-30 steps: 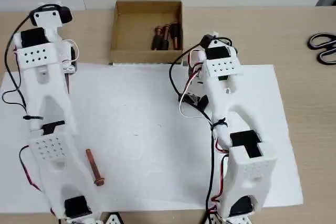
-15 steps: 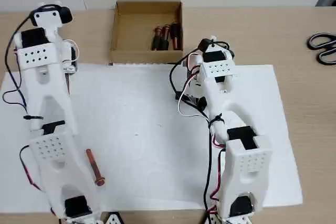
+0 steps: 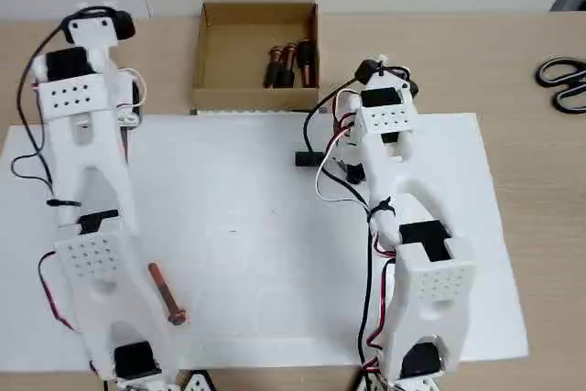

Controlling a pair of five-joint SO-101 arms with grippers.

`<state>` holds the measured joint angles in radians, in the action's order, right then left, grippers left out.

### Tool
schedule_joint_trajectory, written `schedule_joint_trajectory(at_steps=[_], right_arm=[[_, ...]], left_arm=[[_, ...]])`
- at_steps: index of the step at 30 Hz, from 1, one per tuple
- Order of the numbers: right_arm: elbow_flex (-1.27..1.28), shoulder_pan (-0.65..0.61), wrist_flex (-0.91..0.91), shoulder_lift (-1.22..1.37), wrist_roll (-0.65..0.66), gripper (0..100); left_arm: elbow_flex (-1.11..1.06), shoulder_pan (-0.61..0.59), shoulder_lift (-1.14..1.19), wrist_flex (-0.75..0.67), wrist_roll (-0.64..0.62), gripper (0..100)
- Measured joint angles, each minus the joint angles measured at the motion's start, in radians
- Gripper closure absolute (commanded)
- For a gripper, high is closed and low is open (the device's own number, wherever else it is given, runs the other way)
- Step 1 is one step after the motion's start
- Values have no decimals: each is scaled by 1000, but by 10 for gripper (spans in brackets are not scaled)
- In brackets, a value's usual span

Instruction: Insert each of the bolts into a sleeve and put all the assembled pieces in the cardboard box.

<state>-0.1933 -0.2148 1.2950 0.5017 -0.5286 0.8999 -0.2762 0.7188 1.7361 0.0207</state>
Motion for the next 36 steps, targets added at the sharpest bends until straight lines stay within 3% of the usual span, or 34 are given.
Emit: schedule_joint_trajectory(at_steps=[10, 19, 32, 36], right_arm=[[-2, 0, 29, -25, 3, 995], [2, -11, 78, -245, 17, 995], [2, 15, 207, -493, 63, 995], [2, 34, 207, -575, 63, 995]], left_arm=[[0, 46, 0, 0, 0, 994], [0, 124, -20, 0, -29, 994], [-242, 253, -431, 2, -35, 994], [-350, 259, -575, 2, -164, 994]])
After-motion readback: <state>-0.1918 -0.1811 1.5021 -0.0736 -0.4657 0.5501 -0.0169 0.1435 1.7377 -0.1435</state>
